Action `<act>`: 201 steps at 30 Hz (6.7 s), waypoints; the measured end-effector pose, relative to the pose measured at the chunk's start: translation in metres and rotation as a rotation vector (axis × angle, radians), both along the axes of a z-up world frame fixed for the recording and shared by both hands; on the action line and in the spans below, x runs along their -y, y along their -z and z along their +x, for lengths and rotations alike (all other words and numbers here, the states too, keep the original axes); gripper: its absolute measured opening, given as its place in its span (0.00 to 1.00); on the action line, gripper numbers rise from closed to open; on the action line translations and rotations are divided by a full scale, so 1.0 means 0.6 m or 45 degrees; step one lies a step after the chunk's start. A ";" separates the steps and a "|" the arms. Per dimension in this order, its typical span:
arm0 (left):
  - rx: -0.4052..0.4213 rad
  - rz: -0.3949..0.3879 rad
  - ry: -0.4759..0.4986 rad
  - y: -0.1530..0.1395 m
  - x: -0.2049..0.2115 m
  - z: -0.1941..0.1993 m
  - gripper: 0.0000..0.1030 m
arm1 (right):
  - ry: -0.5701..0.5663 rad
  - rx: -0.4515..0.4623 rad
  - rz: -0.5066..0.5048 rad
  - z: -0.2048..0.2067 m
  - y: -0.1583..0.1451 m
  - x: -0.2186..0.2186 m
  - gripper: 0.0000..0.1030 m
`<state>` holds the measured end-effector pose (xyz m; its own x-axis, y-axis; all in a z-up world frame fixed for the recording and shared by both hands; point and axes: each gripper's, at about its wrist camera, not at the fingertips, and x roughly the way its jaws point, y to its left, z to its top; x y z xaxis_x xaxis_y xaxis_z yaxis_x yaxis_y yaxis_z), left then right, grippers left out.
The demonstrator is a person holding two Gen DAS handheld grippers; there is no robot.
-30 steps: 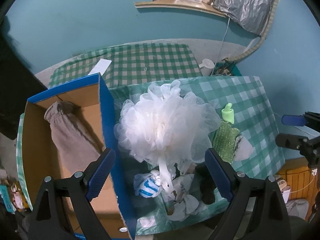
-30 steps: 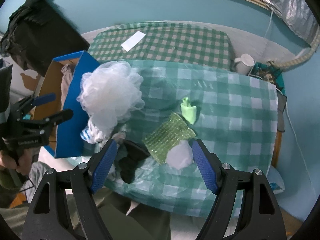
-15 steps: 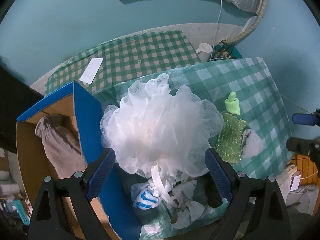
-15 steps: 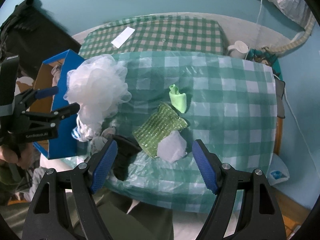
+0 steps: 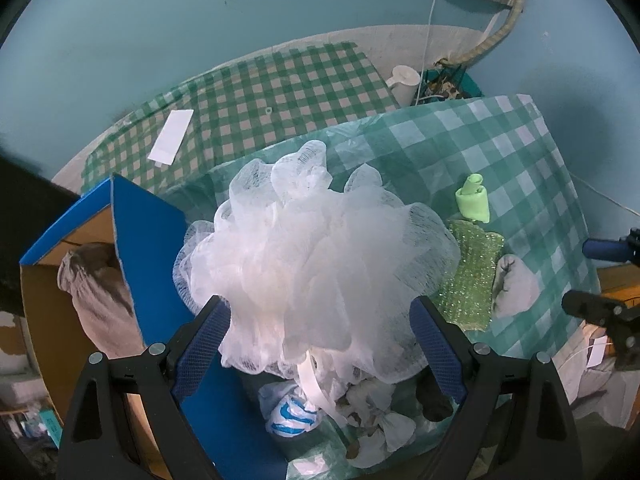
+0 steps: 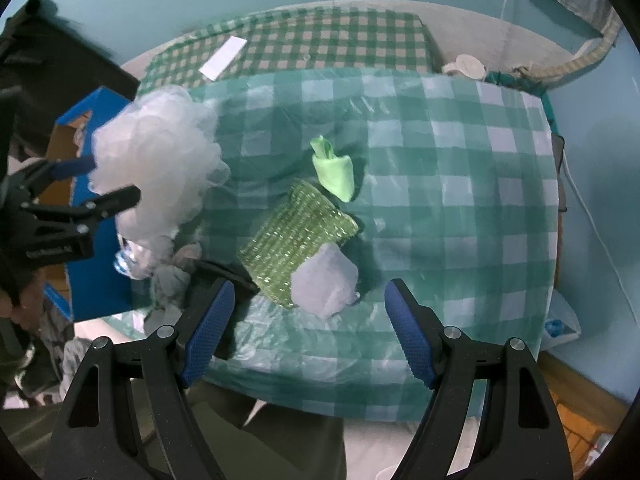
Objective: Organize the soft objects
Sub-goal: 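Lower the left gripper onto the white loofah and close it, then lift the white loofah with the left gripper while the right gripper approaches the grey sock, then grasp the light grey sock with the right gripper while the left gripper holds the loofah, then lower the loofah and grey sock into the box and open both grippers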
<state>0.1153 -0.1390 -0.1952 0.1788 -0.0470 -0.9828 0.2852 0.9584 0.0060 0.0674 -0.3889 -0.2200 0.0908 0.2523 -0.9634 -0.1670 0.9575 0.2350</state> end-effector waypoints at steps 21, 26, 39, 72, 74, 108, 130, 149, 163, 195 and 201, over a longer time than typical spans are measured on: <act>-0.210 0.197 0.068 0.121 0.015 0.053 1.00 | 0.054 -0.052 0.024 0.017 0.024 -0.001 0.75; -0.218 0.258 0.073 0.152 0.020 0.058 1.00 | 0.065 -0.068 0.020 0.019 0.029 -0.002 0.75; -0.203 0.226 0.031 0.183 0.022 0.071 1.00 | 0.065 -0.083 0.007 0.016 0.032 -0.011 0.75; -0.067 0.041 0.017 0.127 0.002 0.020 0.72 | 0.179 -0.122 -0.057 0.008 0.128 -0.006 0.75; -0.064 0.032 0.011 0.122 0.000 0.018 0.71 | 0.178 -0.128 -0.065 0.012 0.138 -0.009 0.75; 0.137 -0.136 -0.103 -0.044 -0.056 -0.057 0.70 | -0.061 0.084 -0.105 -0.006 0.015 -0.049 0.26; 0.245 -0.190 -0.225 -0.131 -0.106 -0.121 0.69 | -0.261 0.209 -0.053 0.013 -0.092 -0.145 0.26; 0.282 -0.182 -0.447 -0.148 -0.211 -0.154 0.68 | -0.518 0.281 0.017 0.015 -0.142 -0.290 0.26; 0.247 -0.137 -0.594 -0.119 -0.311 -0.186 0.67 | -0.708 0.288 0.039 0.015 -0.147 -0.429 0.26; 0.132 -0.113 -0.699 -0.072 -0.411 -0.195 0.87 | -0.779 0.277 0.032 0.026 -0.129 -0.570 0.68; 0.153 -0.103 -0.691 -0.089 -0.405 -0.205 0.87 | -0.733 0.282 0.043 0.021 -0.140 -0.545 0.69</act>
